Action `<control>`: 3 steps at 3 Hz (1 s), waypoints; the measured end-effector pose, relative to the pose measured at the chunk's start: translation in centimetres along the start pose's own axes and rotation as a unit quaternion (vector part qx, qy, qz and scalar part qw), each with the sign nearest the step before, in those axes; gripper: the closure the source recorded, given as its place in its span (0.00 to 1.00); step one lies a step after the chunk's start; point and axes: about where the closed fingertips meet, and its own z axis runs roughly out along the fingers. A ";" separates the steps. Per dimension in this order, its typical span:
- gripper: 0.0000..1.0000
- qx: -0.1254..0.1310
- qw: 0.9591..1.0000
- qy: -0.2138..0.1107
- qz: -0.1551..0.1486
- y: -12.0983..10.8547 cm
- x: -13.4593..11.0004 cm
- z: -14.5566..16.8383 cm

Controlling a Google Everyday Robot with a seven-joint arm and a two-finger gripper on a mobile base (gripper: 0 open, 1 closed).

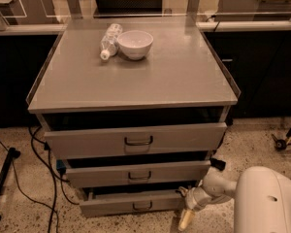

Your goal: Open bottom drawer

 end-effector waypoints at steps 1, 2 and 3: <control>0.00 -0.017 1.000 0.003 0.011 1.2 0.6 -0.6; 0.00 -0.041 0.999 -0.003 0.025 2.6 1.5 -1.3; 0.00 -0.076 0.996 -0.016 0.040 4.6 2.1 -2.3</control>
Offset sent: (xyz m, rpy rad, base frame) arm -0.0540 -0.0315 0.0164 0.0629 0.1966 0.0085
